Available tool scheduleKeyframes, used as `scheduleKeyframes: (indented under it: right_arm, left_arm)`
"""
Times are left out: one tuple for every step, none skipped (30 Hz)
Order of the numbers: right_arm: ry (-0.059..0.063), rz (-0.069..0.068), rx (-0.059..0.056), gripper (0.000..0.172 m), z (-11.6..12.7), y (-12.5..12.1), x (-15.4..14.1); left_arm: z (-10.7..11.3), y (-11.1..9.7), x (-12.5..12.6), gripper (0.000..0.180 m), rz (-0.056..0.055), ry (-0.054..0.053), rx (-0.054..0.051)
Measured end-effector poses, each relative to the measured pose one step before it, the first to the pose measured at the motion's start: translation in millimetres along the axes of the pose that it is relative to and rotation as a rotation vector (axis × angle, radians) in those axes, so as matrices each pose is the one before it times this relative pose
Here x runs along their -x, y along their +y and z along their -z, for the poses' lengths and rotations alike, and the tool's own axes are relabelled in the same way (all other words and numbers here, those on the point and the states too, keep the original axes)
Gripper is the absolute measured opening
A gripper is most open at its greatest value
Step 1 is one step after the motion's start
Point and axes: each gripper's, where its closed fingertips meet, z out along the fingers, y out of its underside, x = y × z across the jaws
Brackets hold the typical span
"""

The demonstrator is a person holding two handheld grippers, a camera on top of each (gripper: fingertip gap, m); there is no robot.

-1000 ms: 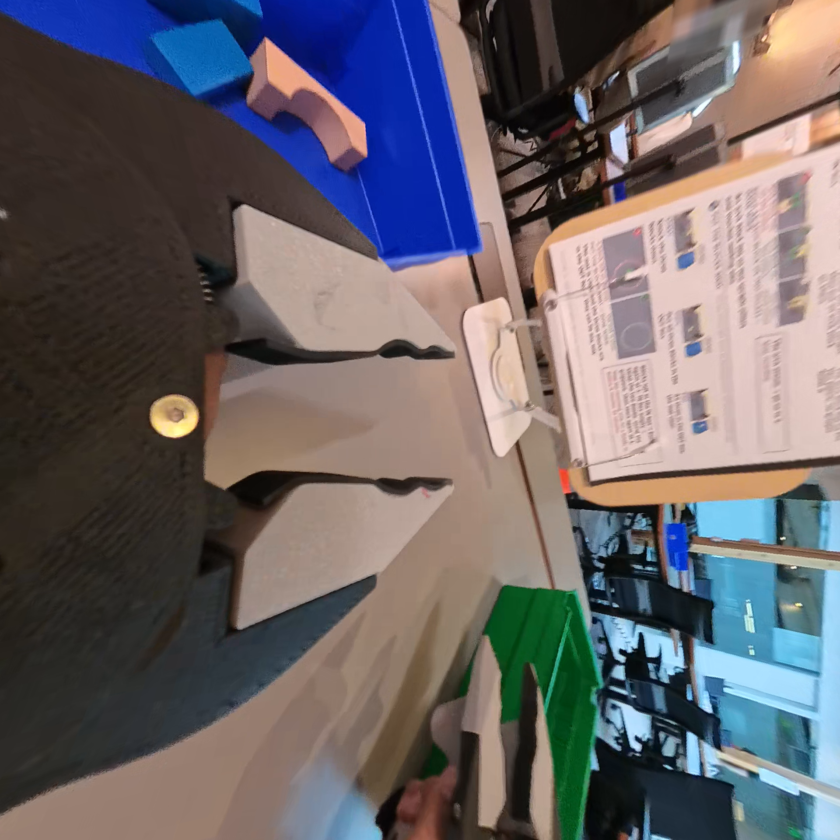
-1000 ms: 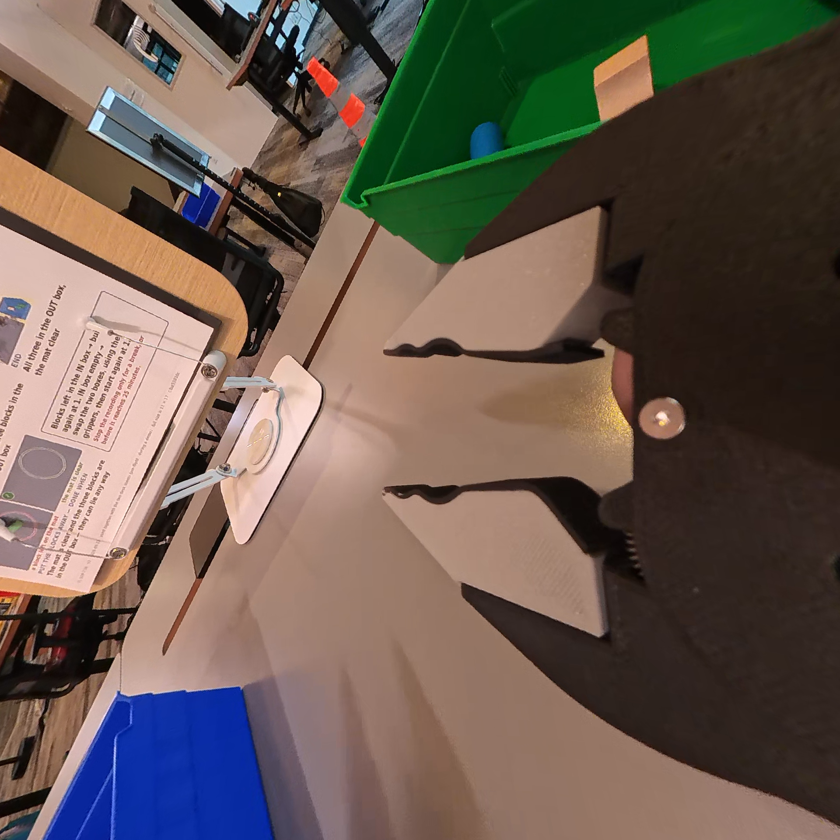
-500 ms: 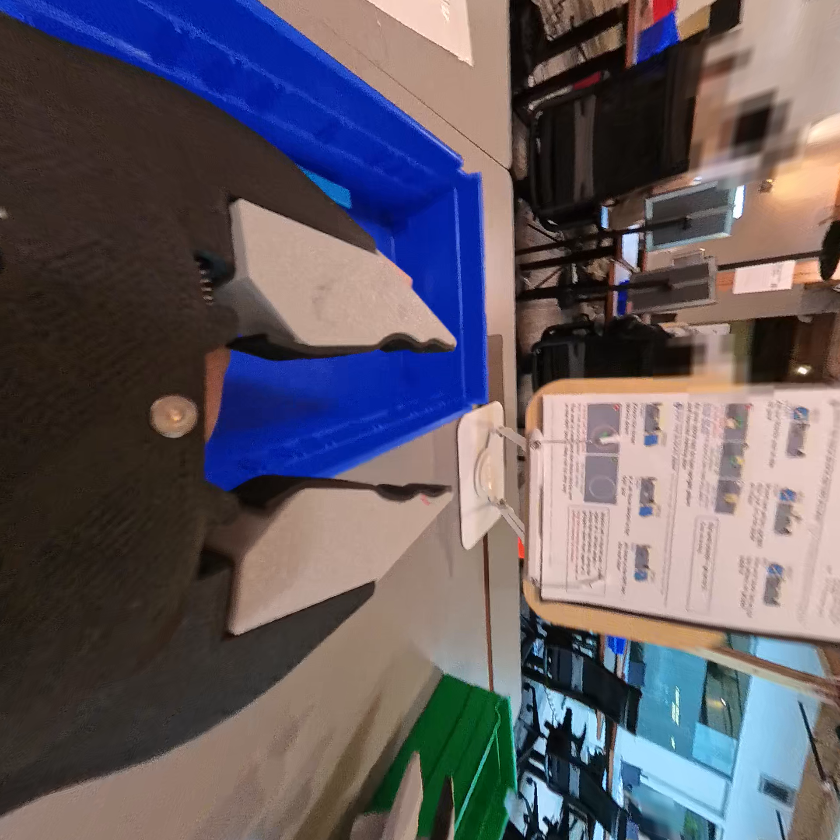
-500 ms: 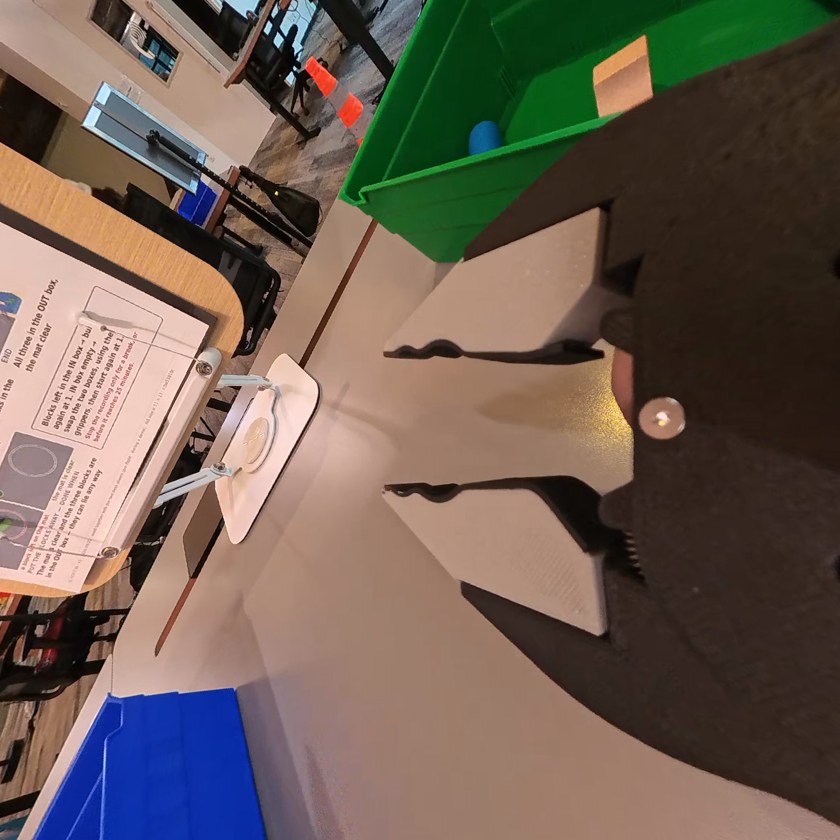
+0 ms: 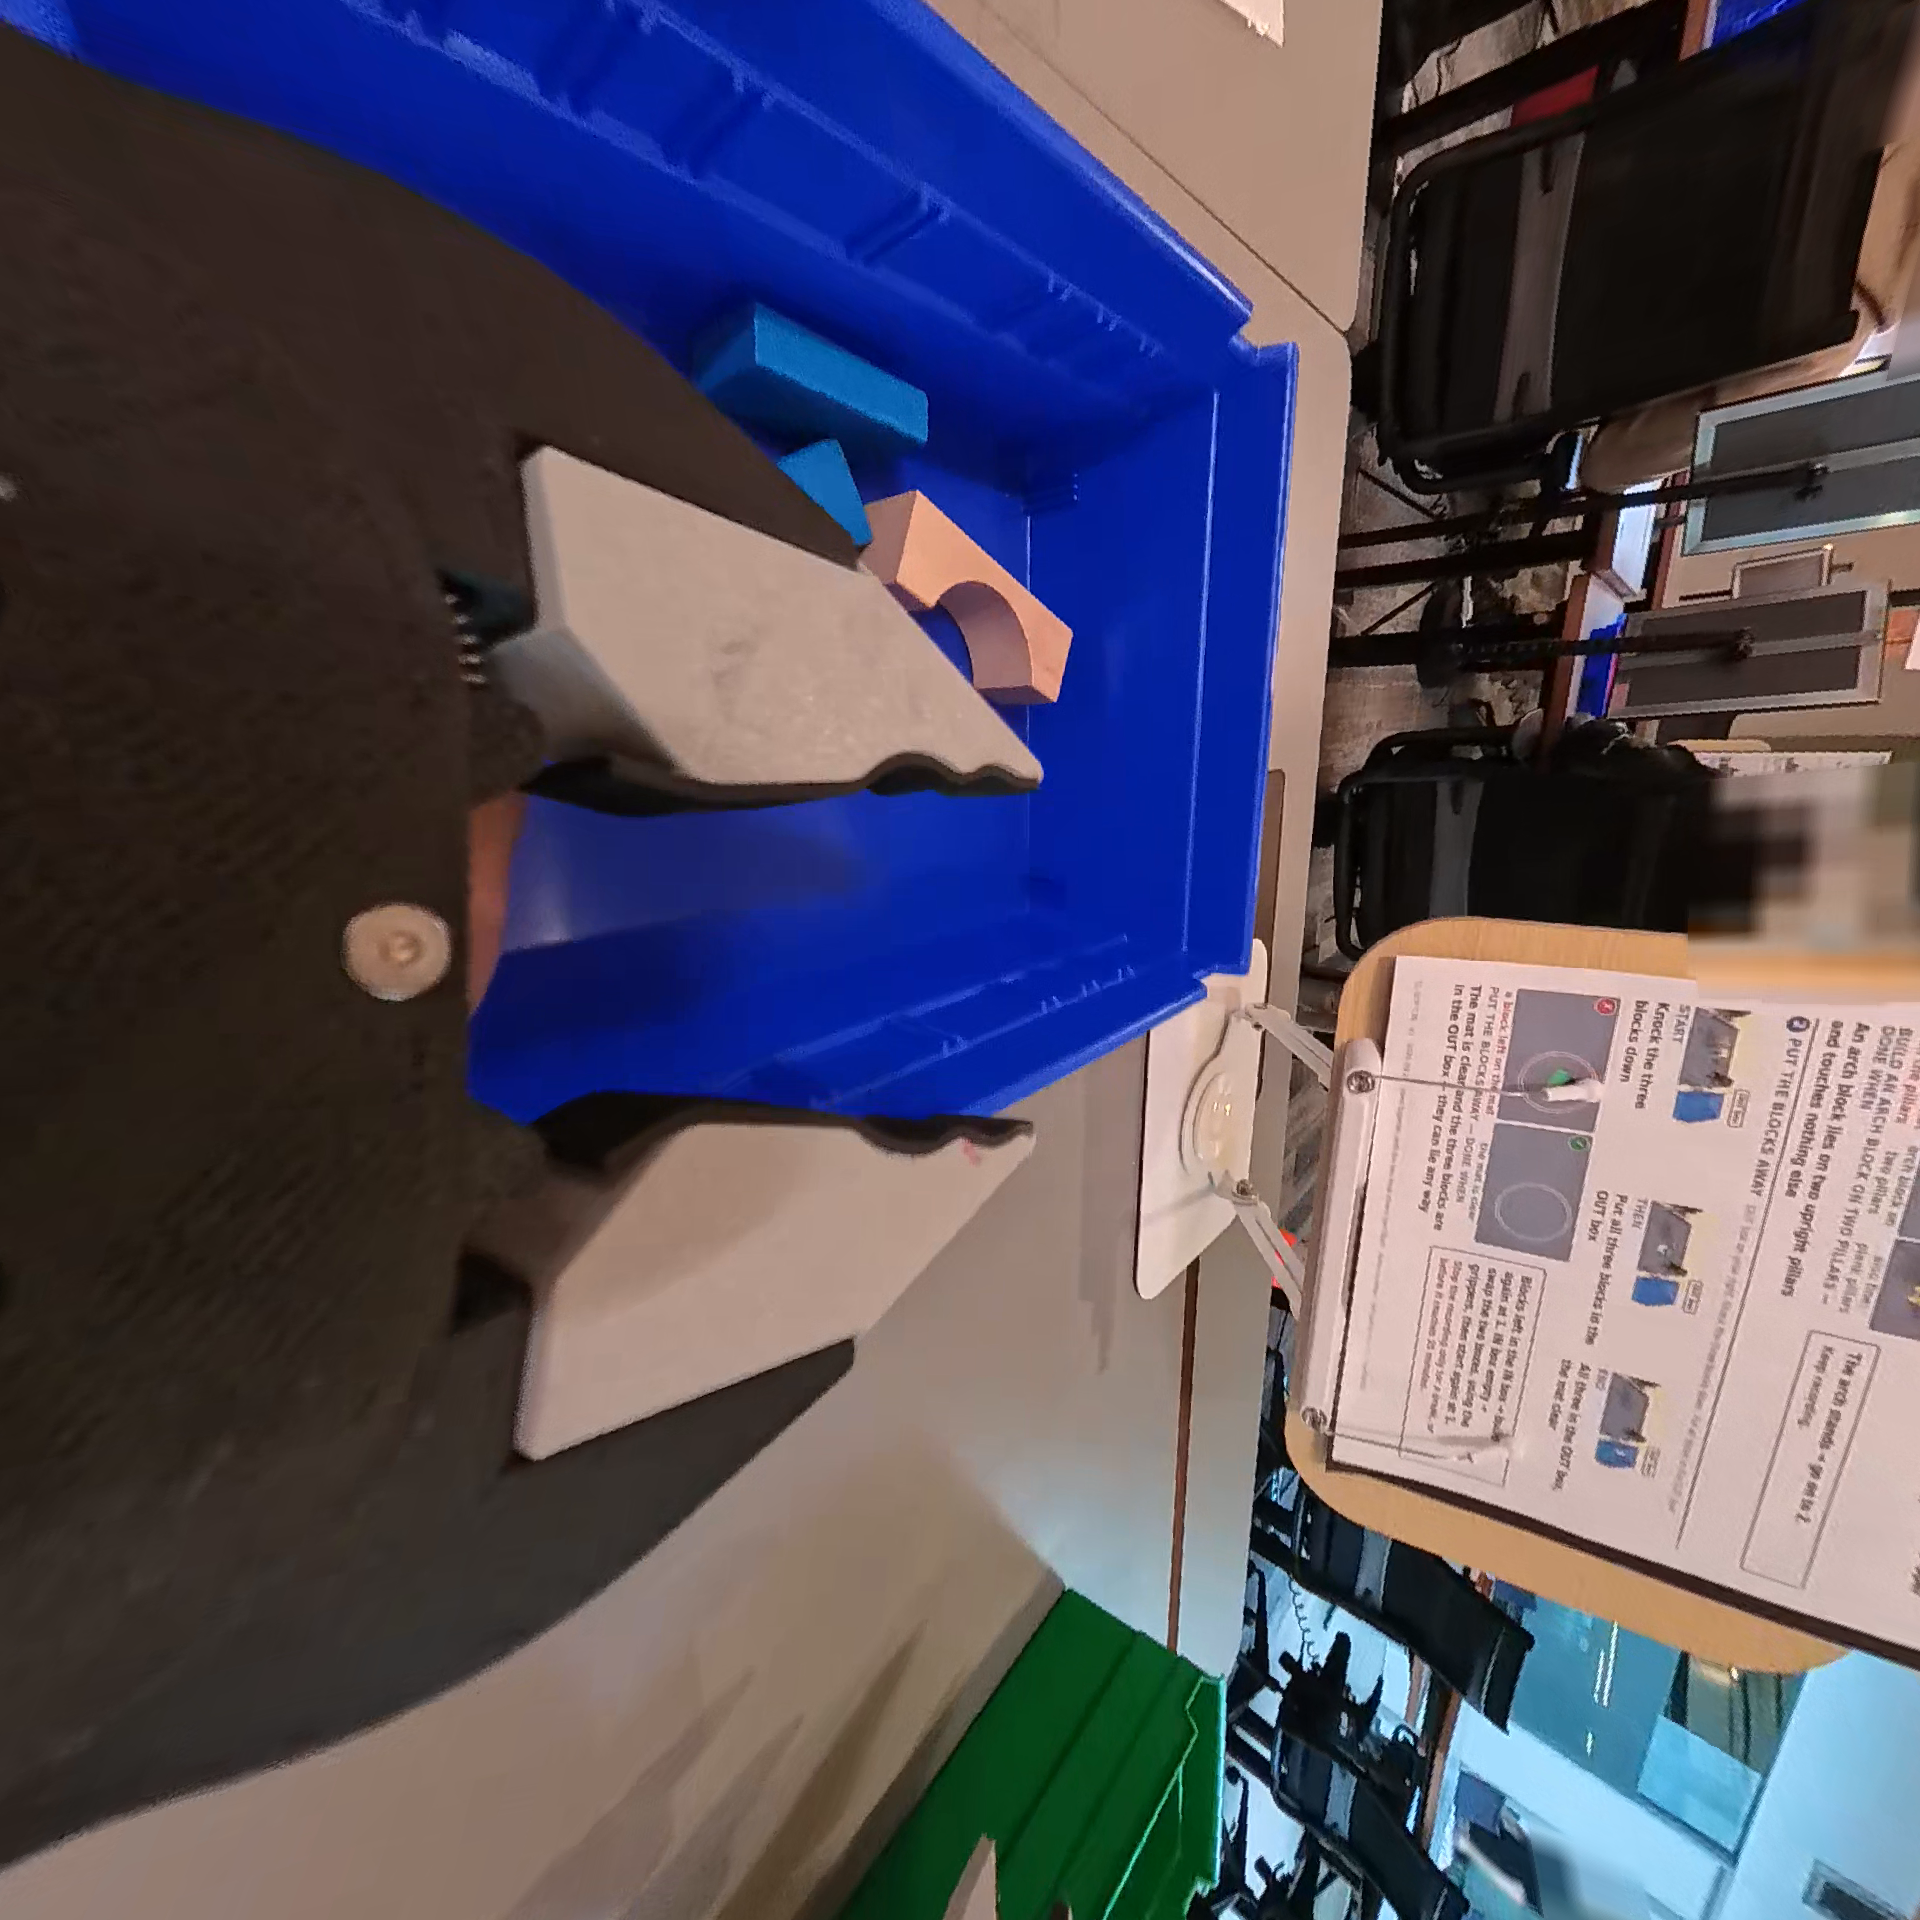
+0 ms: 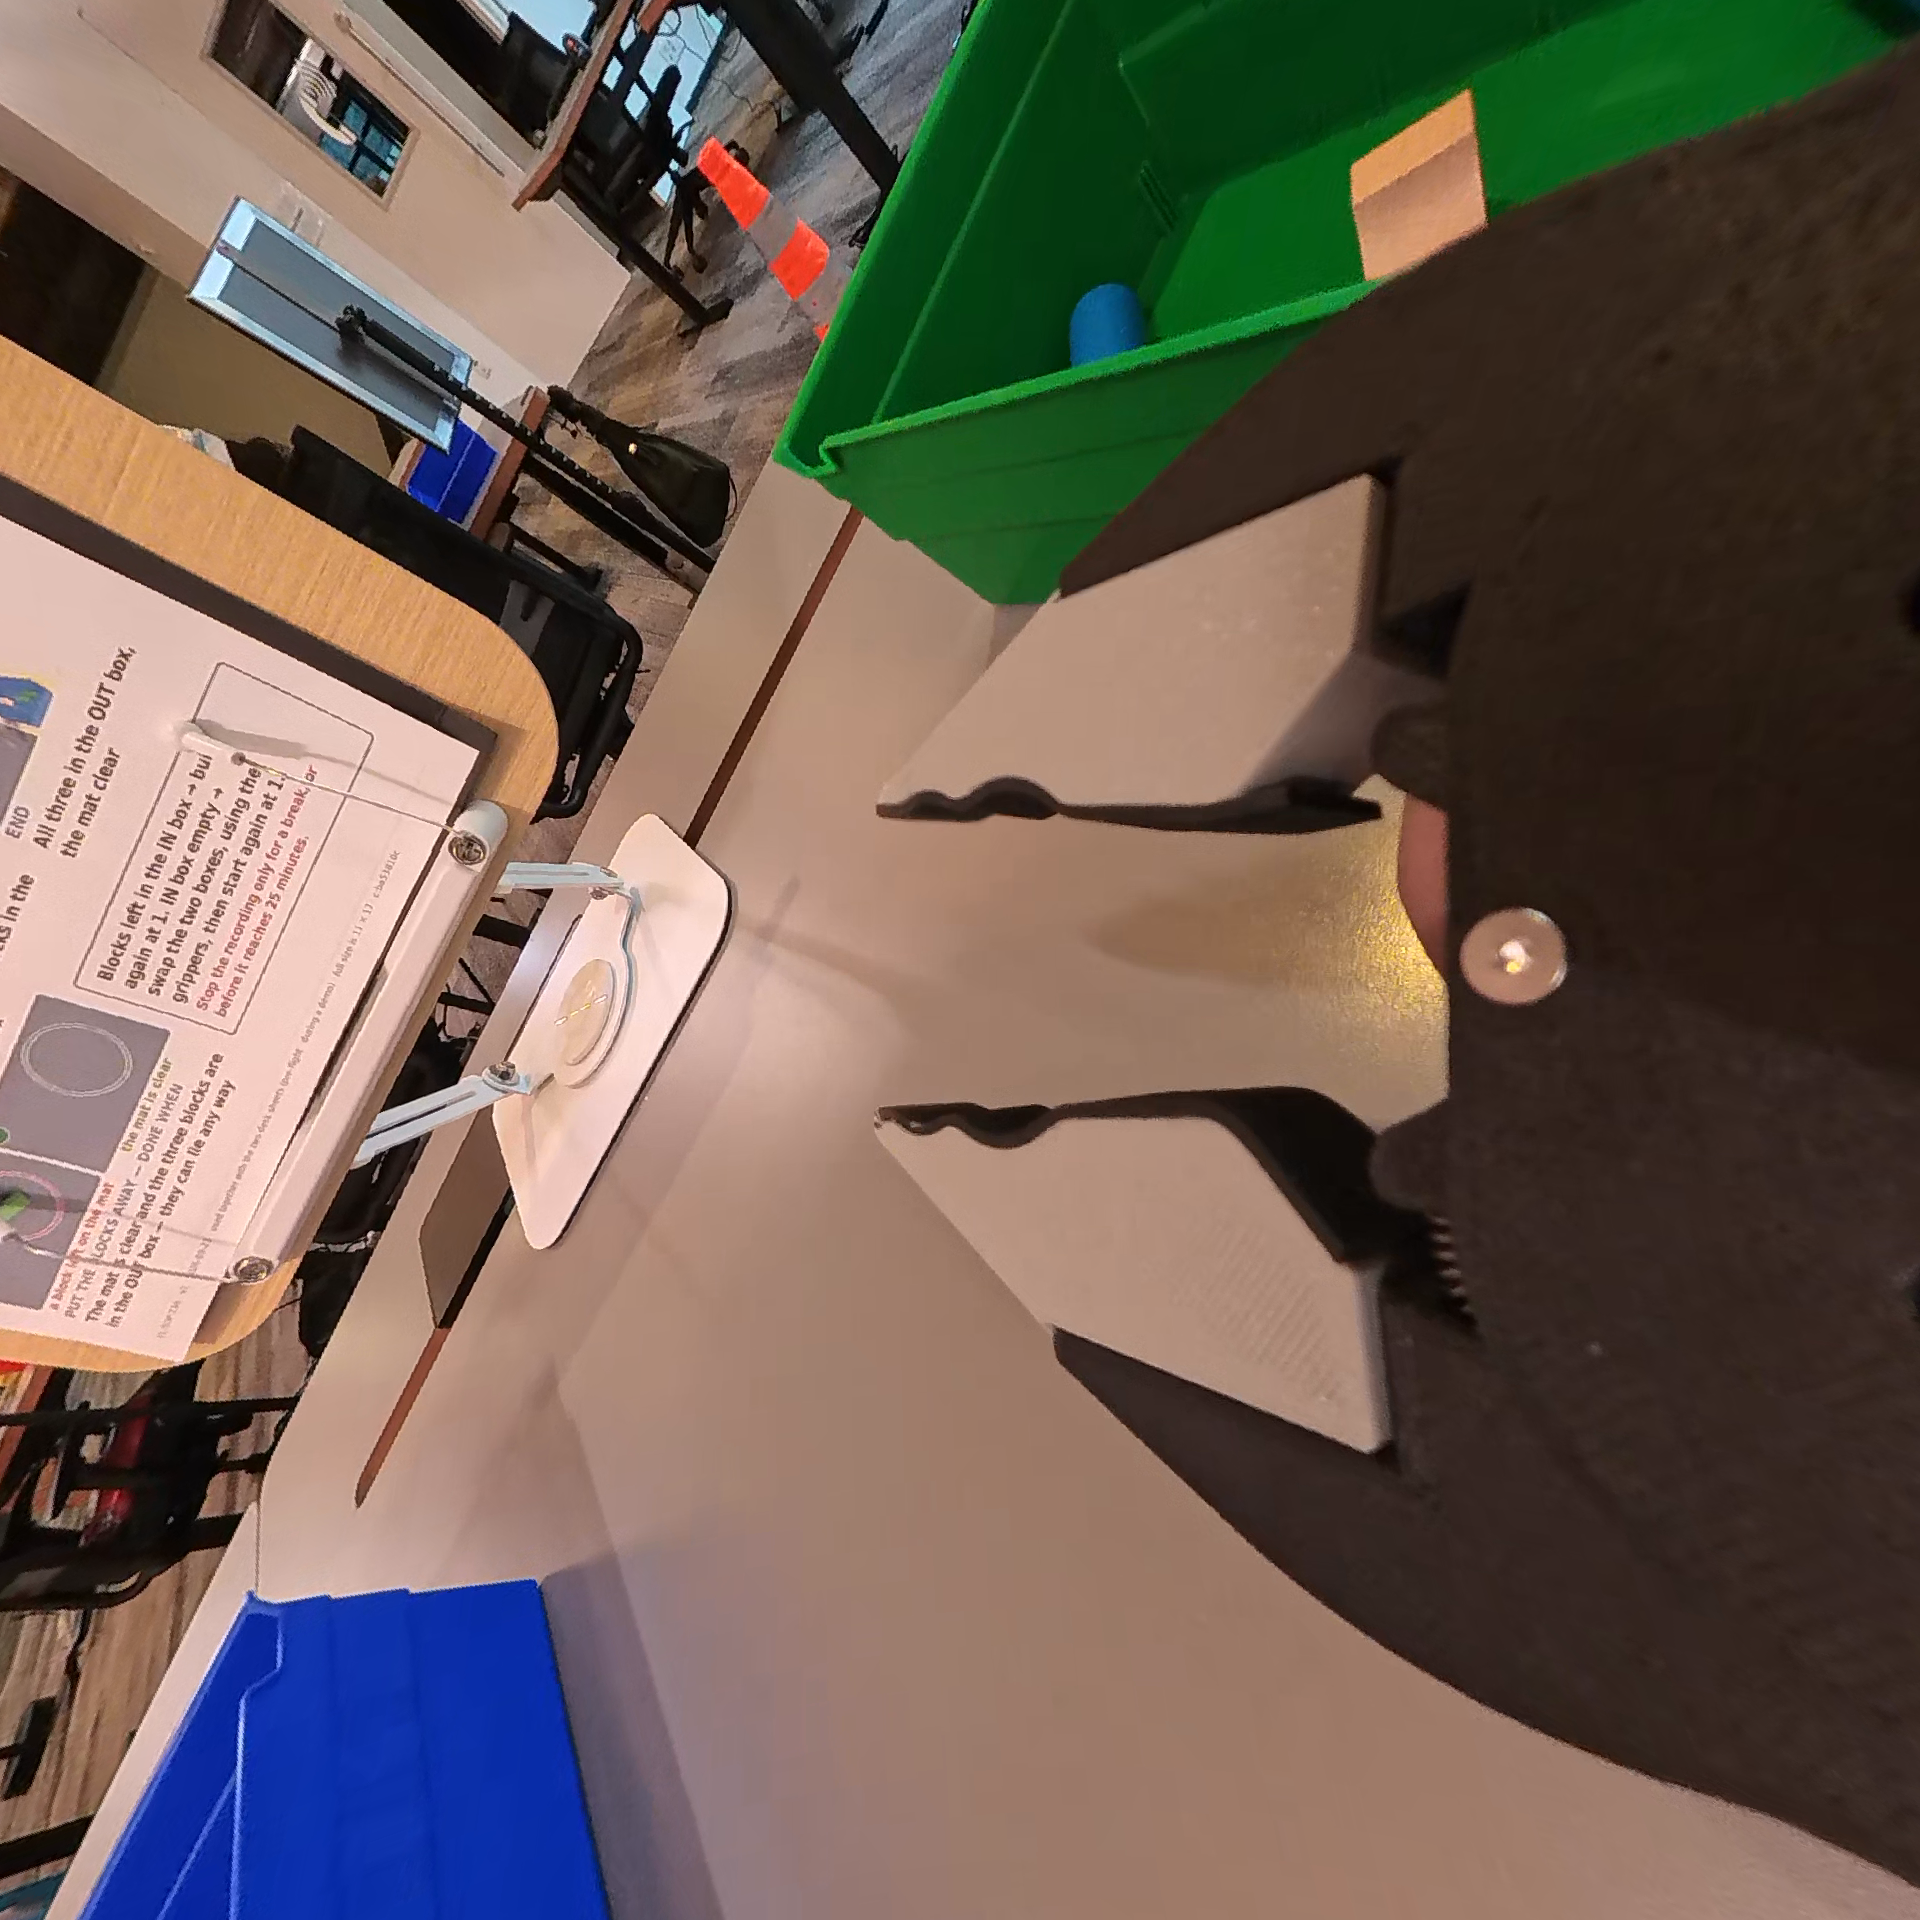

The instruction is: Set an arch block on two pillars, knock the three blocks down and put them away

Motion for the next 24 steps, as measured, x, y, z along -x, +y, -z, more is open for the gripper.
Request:
scheduleKeyframes:
  right_arm:
    - [0.0059, -0.0016, -0.0019, 0.052, 0.74, -0.42, -1.63]
    - [0.0052, -0.0031, -0.0064, 0.052, 1.28, -1.08, -2.06]
    - [0.0073, -0.0053, -0.0086, 0.052, 1.50, -1.49, -2.69]
    - [0.0050, -0.0090, -0.0073, 0.052, 1.09, -1.16, -2.65]
    - [0.0009, -0.0115, -0.0031, 0.052, 0.47, -0.05, -1.95]
    - [-0.0041, -0.0127, 0.0010, 0.052, -0.17, 0.67, -0.94]
    - [-0.0061, -0.0113, 0.0037, 0.052, -0.56, 1.19, -0.33]
    - [-0.0034, -0.0080, 0.0036, 0.052, -0.60, 0.91, -0.38]
    - [-0.0013, -0.0036, 0.0016, 0.052, -0.24, 0.52, -0.22]
    - [0.0009, -0.0001, -0.0007, 0.052, 0.01, -0.04, -0.30]
    - [0.0012, 0.0019, -0.0002, 0.052, 0.10, 0.04, -0.03]
    - [0.0013, 0.0026, 0.0010, 0.052, -0.19, 0.18, 0.11]
    - [0.0001, 0.0028, 0.0021, 0.052, -0.14, 0.42, 0.29]
    - [0.0001, 0.0025, 0.0019, 0.052, -0.21, 0.18, 0.23]
    - [0.0011, 0.0017, -0.0001, 0.051, -0.01, 0.00, 0.06]
    - [0.0002, 0.0005, -0.0009, 0.051, 0.00, -0.14, 0.06]
    - [-0.0004, -0.0004, -0.0006, 0.051, 0.10, -0.13, 0.00]
    - [-0.0005, -0.0007, 0.0007, 0.051, -0.13, 0.20, -0.01]
    - [-0.0005, -0.0007, 0.0013, 0.051, -0.04, 0.22, -0.12]
    - [0.0002, -0.0007, 0.0000, 0.051, -0.04, 0.04, -0.19]
    - [-0.0002, -0.0008, -0.0011, 0.051, 0.07, -0.20, 0.00]
    - [-0.0004, -0.0004, -0.0010, 0.051, 0.04, -0.22, 0.10]
    - [-0.0008, 0.0002, 0.0003, 0.051, -0.12, 0.10, 0.19]
    - [-0.0012, 0.0008, 0.0021, 0.051, -0.25, 0.36, 0.34]
  left_arm:
    - [0.07, 0.00, -2.37, 0.061, -0.0036, 0.0089, 0.0029]
    - [0.40, -0.14, -2.70, 0.061, -0.0030, 0.0117, 0.0047]
    - [0.79, -0.67, -2.82, 0.061, -0.0012, 0.0132, 0.0036]
    - [1.19, -1.39, -2.79, 0.061, 0.0003, 0.0133, 0.0002]
    - [1.36, -1.80, -2.65, 0.061, 0.0003, 0.0127, -0.0023]
    - [1.30, -1.97, -2.35, 0.062, -0.0003, 0.0097, -0.0037]
    - [1.12, -1.92, -1.89, 0.062, -0.0013, 0.0065, -0.0039]
    - [0.93, -1.40, -1.77, 0.062, -0.0030, 0.0045, -0.0024]
    - [0.64, -1.03, -1.67, 0.062, -0.0047, 0.0028, -0.0012]
    - [0.44, -0.73, -1.52, 0.061, -0.0060, 0.0017, -0.0011]
    - [0.18, -0.49, -1.46, 0.062, -0.0061, 0.0008, -0.0006]
    - [-0.02, -0.13, -1.24, 0.062, -0.0046, 0.0003, 0.0004]
    - [-0.27, 0.22, -1.35, 0.062, -0.0030, 0.0014, 0.0012]
    - [-0.44, 0.29, -1.40, 0.062, -0.0021, 0.0027, 0.0022]
    - [-0.66, 0.53, -1.42, 0.062, -0.0020, 0.0029, 0.0027]
    - [-0.56, 0.33, -1.58, 0.062, -0.0032, 0.0026, 0.0023]
    - [-0.59, 0.28, -1.62, 0.062, -0.0046, 0.0021, 0.0018]
    - [-0.54, 0.06, -1.63, 0.062, -0.0052, 0.0013, 0.0016]
    - [-0.51, 0.16, -1.82, 0.062, -0.0050, 0.0018, 0.0015]
    - [-0.55, 0.24, -2.02, 0.062, -0.0047, 0.0034, 0.0022]
    - [-0.59, 0.46, -2.27, 0.062, -0.0053, 0.0042, 0.0031]
    - [-0.74, 0.49, -2.18, 0.062, -0.0066, 0.0033, 0.0035]
    - [-0.73, 0.57, -2.02, 0.062, -0.0072, 0.0016, 0.0033]
    - [-0.84, 0.50, -1.87, 0.062, -0.0070, 0.0007, 0.0031]
